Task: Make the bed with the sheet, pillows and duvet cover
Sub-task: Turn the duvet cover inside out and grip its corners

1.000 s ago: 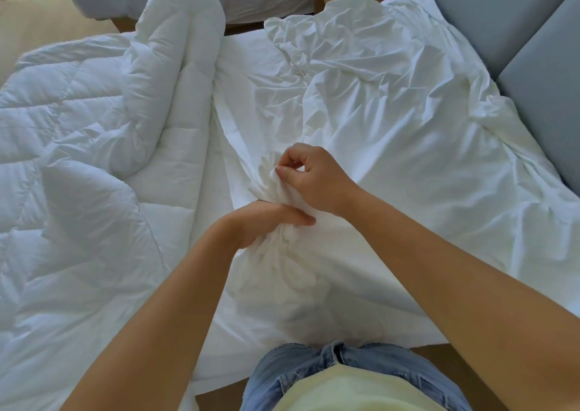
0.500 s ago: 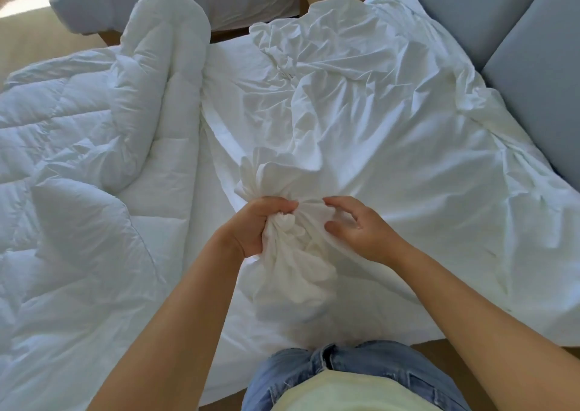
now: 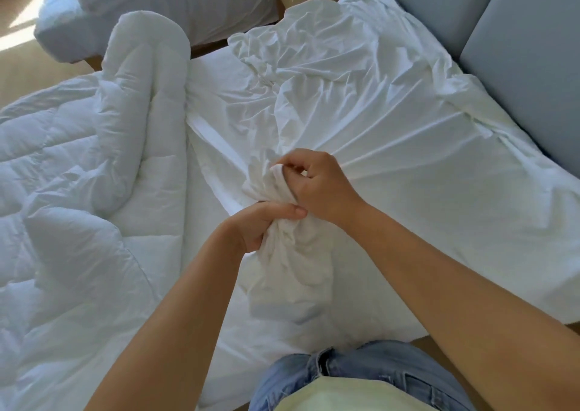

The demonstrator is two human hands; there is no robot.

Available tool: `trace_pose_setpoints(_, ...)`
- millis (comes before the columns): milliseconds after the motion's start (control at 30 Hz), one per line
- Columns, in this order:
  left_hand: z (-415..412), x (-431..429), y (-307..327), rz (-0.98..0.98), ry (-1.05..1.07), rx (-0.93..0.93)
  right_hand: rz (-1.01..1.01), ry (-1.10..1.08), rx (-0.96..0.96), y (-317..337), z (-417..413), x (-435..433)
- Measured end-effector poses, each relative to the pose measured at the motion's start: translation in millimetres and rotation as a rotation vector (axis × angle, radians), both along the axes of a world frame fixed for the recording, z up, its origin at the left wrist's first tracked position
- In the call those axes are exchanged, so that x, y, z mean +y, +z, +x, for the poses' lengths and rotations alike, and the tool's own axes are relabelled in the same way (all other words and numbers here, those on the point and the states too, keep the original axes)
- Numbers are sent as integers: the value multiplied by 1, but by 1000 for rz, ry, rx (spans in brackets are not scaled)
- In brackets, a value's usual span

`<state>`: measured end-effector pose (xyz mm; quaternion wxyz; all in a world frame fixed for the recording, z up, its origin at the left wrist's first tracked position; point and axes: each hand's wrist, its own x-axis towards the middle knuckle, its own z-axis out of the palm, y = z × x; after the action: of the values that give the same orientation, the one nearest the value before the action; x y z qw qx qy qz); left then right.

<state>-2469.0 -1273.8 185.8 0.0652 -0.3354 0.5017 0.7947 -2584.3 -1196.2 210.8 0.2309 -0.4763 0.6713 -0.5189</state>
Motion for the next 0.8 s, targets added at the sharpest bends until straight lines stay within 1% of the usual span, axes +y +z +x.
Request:
trace_pose_setpoints(33, 1, -4, 2, -7, 26, 27, -13, 2, -32, 4, 2, -6)
trace_pose_setpoints(100, 1, -9, 5, -66, 82, 62, 1, 51, -34, 10, 2, -16)
trace_pose_setpoints(200, 1, -5, 5, -150, 214, 53, 69, 147, -37, 12, -6, -25)
trace_pose_setpoints(267, 2, -2, 3, -143, 306, 55, 96, 152, -84, 10, -17, -27)
trace_pose_setpoints(333, 3, -2, 2, -100, 339, 76, 126, 133, -124, 6, -28, -27)
trace_pose_setpoints(400, 1, -4, 6, -67, 292, 59, 145, 123, -141, 3, -34, -27)
trace_pose_setpoints(467, -3, -5, 9, -76, 164, -10, 127, 132, -107, 4, -33, -28)
trace_pose_setpoints(533, -8, -5, 9, -112, 30, -122, 105, 177, 15, 6, -25, -31)
trace_pose_setpoints(600, -11, -1, 7, -139, -17, -214, 106, 217, 98, 4, -18, -30)
trace_pose_setpoints(633, -12, 1, 5, -149, -10, -236, 108, 211, 80, 0, -18, -27)
trace_pose_setpoints(700, -12, 7, -2, -147, 42, -251, 124, 146, -15, -15, -23, -12)
trace_pose_setpoints(733, -11, 11, -7, -122, 84, -252, 156, 104, -61, -26, -29, -1)
trace_pose_setpoints(800, -11, 18, -17, -35, 156, -245, 285, 42, -148, -53, -41, 30)
